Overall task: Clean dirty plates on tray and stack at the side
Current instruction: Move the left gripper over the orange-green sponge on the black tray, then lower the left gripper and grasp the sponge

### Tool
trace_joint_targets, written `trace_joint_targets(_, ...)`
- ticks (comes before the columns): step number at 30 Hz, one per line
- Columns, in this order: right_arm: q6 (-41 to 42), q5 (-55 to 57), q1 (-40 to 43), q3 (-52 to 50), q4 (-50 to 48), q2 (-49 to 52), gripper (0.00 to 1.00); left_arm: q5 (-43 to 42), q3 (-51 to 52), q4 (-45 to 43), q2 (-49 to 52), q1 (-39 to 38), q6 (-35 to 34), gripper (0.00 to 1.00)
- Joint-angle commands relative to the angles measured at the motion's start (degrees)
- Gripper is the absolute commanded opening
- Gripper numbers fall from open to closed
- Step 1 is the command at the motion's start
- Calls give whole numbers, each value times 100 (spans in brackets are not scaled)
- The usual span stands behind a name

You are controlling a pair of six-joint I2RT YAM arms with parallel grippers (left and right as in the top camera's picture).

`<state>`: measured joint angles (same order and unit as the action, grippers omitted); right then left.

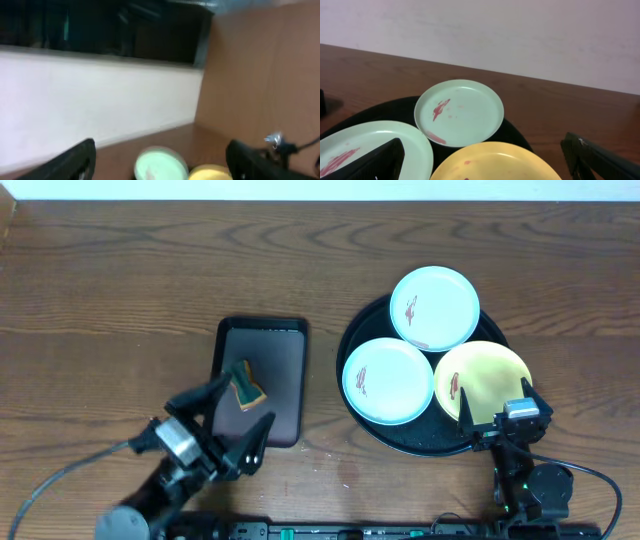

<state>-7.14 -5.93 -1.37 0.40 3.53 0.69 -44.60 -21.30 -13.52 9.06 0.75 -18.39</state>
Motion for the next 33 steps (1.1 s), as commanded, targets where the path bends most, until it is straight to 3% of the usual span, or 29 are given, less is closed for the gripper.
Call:
trace_joint_targets(1, -66, 7, -39, -9, 24, -35, 99, 595, -1360, 1506, 1115, 20, 927, 83)
trace_joint_targets(4, -66, 9, -39, -9, 24, -35, 99, 1471, -2804, 3978, 2752, 20, 1399, 84)
trace_joint_targets(7, -66, 9, -39, -9, 24, -35, 99, 1556, -3541, 5152, 3801, 20, 1554, 83)
trace_joint_targets(9, -66, 7, -39, -9, 24, -35, 99, 1147, -3779, 5670, 4367, 20, 1408, 84)
trace_joint_targets(13, -66, 9, -39, -9, 24, -35, 99, 837, -3783, 5851, 4900, 20, 1316, 84)
trace_joint_targets(16, -66, 7, -39, -9, 24, -37, 99, 2389, -3788, 6260, 5121, 17, -48, 84)
trace_joint_targets(20, -66, 7, -39, -9, 26, -35, 99, 3978, -3792, 6883, 5226, -138, -1056, 84)
trace_joint_targets(23, -66, 9, -39, -9, 24, -35, 99, 4085, -3799, 7047, 5305, -271, -1331, 84)
trace_joint_targets(28, -66, 7, -39, -9, 24, -35, 99, 4072, -3866, 6985, 5768, -487, -979, 84)
trace_joint_targets(32, -66, 9, -39, -9, 26, -35, 99, 4022, -3866, 6874, 6170, -627, -1235, 84)
trace_joint_targets(33, -66, 7, -39, -9, 26, -35, 99, 3915, -3866, 6900, 6242, -632, -1309, 99)
